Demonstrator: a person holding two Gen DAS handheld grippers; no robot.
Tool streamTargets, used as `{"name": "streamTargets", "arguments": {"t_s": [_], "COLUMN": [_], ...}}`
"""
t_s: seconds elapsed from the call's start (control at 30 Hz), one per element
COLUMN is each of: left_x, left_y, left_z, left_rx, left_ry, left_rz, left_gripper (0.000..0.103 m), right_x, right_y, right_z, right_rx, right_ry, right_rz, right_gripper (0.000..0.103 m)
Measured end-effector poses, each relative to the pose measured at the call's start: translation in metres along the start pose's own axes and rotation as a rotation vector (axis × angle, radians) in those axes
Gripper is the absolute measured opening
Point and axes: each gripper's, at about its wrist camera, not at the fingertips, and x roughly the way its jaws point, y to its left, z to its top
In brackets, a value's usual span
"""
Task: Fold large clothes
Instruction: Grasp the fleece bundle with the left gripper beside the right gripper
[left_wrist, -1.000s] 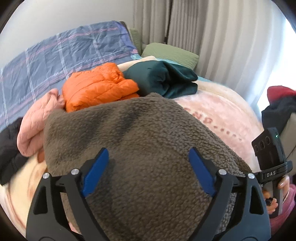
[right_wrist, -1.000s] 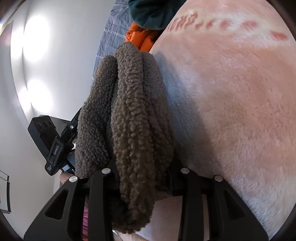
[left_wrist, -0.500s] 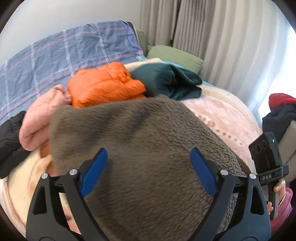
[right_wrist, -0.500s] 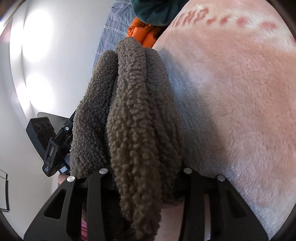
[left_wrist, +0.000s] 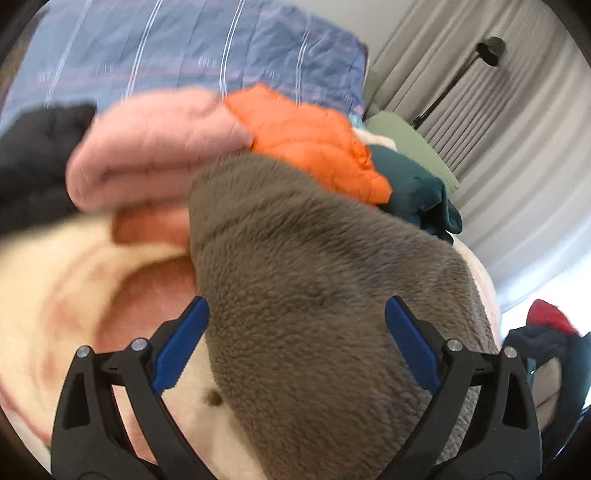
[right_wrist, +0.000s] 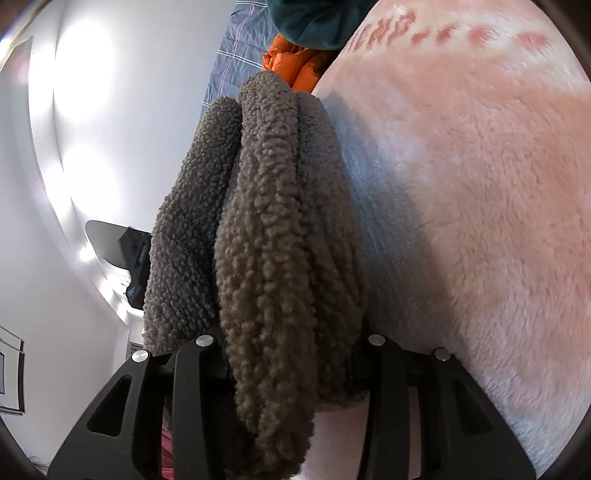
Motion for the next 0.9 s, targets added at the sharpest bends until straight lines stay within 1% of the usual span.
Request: {"name": "streamTargets", "arguments": {"t_s": [0.03,0.07,0.13,0.2,0.33,0.43,0.6,0.8,0.87,0.9], "left_x": [0.007,0.013,0.024,0.031,0.043,0.048,0.051,0.066,0.064,0.061], "left_y": [0.003,0.004,-0.001,0.0,0.017,0.027,0.033,0.037,0.033,0.03], "left_z": [0.0,0.0,0.002,0.006,0.015,0.017,0.019,0.017,0.016,0.014], "left_rx": [-0.011,-0.008,0.031,0.044,0.025,0.002,-0.026,-0.033,-0.005,0.014], "left_ry": [0.019,0.027,0.036,0.047,0.074,0.074,0.058,0.079,0.061,0.048], "left_rz": [-0.005,0.008,0.019,0.013,-0.045,-0.089,-0.126,-0.156,-0.164,-0.162], "left_gripper": [0.101,0.101,0.101,0.101,0.101,0.101,0.101,0.101,0.096,0.089], "right_x": [0.0,0.0,-0.001,-0.001,-0.002,-0.002,-0.001,-0.003,-0.004,-0.005], "right_y": [0.0,0.0,0.001,0.002,0.007,0.009,0.014,0.02,0.024,0.028], "right_z": [0.0,-0.001,-0.001,-0.002,-0.004,-0.005,-0.009,-0.013,-0.014,-0.015], "right_rx": [-0.002,-0.003,-0.007,-0.014,-0.035,-0.039,-0.056,-0.062,-0.073,-0.086], "right_ry": [-0.001,-0.004,-0.009,-0.013,-0.02,-0.024,-0.033,-0.045,-0.046,-0.047], "right_rz": [0.0,0.0,-0.005,-0.011,-0.028,-0.035,-0.049,-0.072,-0.083,-0.093], "right_gripper": [0.041,0.041,0.041,0.041,0.041,0.042,0.042,0.042,0.041,0.04]}}
